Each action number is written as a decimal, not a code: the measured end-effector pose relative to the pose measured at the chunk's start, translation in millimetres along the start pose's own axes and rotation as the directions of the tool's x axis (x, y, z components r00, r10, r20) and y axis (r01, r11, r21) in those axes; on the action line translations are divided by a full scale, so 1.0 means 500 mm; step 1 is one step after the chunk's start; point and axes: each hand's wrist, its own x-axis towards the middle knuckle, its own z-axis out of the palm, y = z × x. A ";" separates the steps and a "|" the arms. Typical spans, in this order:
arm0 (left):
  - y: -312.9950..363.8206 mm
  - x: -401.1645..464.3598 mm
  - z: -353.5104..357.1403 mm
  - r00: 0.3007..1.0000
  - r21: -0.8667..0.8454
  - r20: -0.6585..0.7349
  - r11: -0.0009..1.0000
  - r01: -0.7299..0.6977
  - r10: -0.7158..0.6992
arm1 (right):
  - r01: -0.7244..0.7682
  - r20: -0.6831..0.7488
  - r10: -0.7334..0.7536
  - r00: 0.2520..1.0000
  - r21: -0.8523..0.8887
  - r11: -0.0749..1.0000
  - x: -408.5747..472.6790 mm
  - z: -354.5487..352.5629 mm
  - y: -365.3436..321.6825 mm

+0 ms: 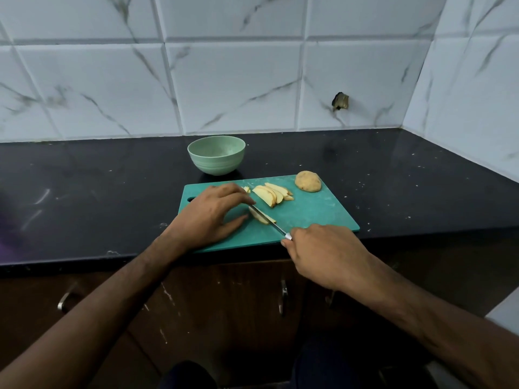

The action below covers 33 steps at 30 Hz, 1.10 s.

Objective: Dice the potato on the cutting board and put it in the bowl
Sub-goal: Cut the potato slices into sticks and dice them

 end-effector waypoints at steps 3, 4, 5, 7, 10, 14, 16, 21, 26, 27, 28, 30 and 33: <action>-0.003 0.003 0.003 0.999 -0.005 0.034 1.000 -0.002 0.002 | 0.008 0.002 -0.008 1.000 0.003 1.000 0.001 0.005 -0.002; -0.004 0.003 0.003 0.999 -0.010 0.036 1.000 0.002 -0.002 | 0.012 0.008 -0.012 1.000 0.008 1.000 0.003 0.001 -0.001; -0.005 0.003 0.003 0.999 -0.017 0.037 1.000 0.005 -0.004 | 0.015 0.019 -0.015 1.000 0.014 1.000 0.006 -0.002 0.001; -0.006 0.004 0.004 0.999 -0.032 0.040 0.999 0.005 -0.004 | 0.015 0.049 -0.016 0.999 0.024 1.000 0.011 -0.008 0.007; -0.006 0.006 0.005 0.997 -0.049 0.068 0.998 0.030 -0.026 | -0.001 0.099 -0.006 0.995 0.071 0.998 0.018 -0.013 0.017; -0.007 0.006 0.006 0.996 -0.041 0.082 0.998 0.046 -0.043 | -0.005 0.112 -0.004 0.994 0.075 0.997 0.022 -0.011 0.021; -0.009 0.006 0.008 0.995 -0.011 0.093 0.999 0.038 -0.036 | -0.019 0.109 0.009 0.994 0.087 0.996 0.029 -0.006 0.024; -0.006 0.003 0.008 0.999 0.031 0.036 1.000 0.005 -0.006 | -0.198 0.313 0.001 0.950 0.601 0.774 0.053 -0.015 0.069; -0.012 0.008 0.013 0.982 -0.016 0.190 1.000 -0.001 0.004 | -0.216 0.236 0.051 0.970 0.759 0.615 0.054 -0.041 0.102; -0.014 0.009 0.015 0.975 -0.029 0.222 1.000 -0.002 0.008 | -0.216 0.231 0.055 0.971 0.761 0.611 0.053 -0.045 0.107; -0.016 0.011 0.017 0.969 -0.034 0.246 0.999 -0.003 0.012 | -0.217 0.232 0.056 0.971 0.761 0.611 0.051 -0.047 0.110; -0.016 0.013 0.018 0.965 -0.028 0.263 1.000 -0.002 0.009 | -0.220 0.238 0.056 0.970 0.748 0.626 0.045 -0.045 0.113; -0.015 0.011 0.017 0.980 0.006 0.197 1.000 0.017 -0.017 | -0.223 0.257 0.046 0.965 0.716 0.661 0.041 -0.036 0.109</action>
